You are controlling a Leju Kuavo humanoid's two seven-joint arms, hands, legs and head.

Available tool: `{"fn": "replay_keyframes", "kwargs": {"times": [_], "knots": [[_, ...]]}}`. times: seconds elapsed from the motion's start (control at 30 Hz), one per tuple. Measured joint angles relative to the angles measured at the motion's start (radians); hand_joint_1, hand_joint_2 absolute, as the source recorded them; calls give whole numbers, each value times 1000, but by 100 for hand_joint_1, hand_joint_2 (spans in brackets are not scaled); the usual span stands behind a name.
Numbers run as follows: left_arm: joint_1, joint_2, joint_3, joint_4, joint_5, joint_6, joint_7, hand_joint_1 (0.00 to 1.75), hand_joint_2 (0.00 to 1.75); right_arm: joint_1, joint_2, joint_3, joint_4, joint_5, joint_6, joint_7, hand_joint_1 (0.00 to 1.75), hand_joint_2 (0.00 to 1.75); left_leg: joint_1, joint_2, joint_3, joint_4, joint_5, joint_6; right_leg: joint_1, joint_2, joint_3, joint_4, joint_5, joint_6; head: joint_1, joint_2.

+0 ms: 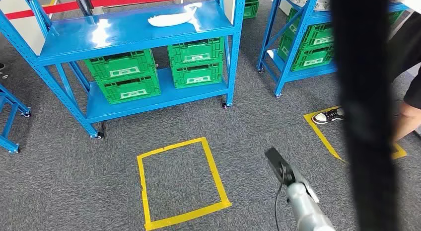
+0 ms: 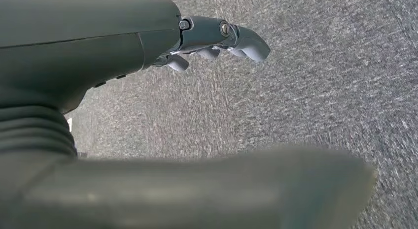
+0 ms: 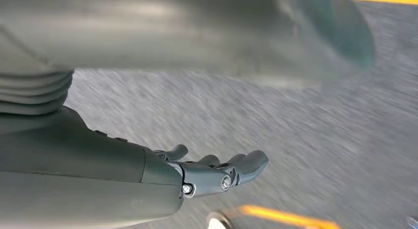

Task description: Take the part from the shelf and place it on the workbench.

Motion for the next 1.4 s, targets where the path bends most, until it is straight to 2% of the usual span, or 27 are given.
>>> {"fn": "replay_keyframes", "kwargs": {"times": [0.27, 1.13, 1.27, 1.4], "knots": [[-33, -10, 82, 20, -110, 0, 11, 0, 0, -167, 27, 99, -56, 92, 7, -7, 0, 0, 0, -1, 0, 0, 2, -2, 0, -1, -1, 2, 1, -1, 0, 0], [-145, -44, 359, 90, -503, -9, 46, 0, 0, -709, 109, 691, -363, 272, 63, 11, 0, 0, 1, -2, 0, 0, 4, -5, 0, -1, -3, 4, 2, -2, 0, 0], [-158, -48, 389, 98, -562, -11, 55, 0, 0, -772, 113, 774, -399, 293, 72, 13, 0, 0, 1, -2, 0, 0, 4, -5, 0, -1, -3, 4, 2, -2, 0, 0], [-163, -48, 395, 105, -615, -27, 82, 0, 0, -786, 113, 854, -448, 297, 89, 13, 0, 0, 1, -2, 0, 0, 4, -5, 0, -1, -3, 4, 2, -2, 0, 0]]}}
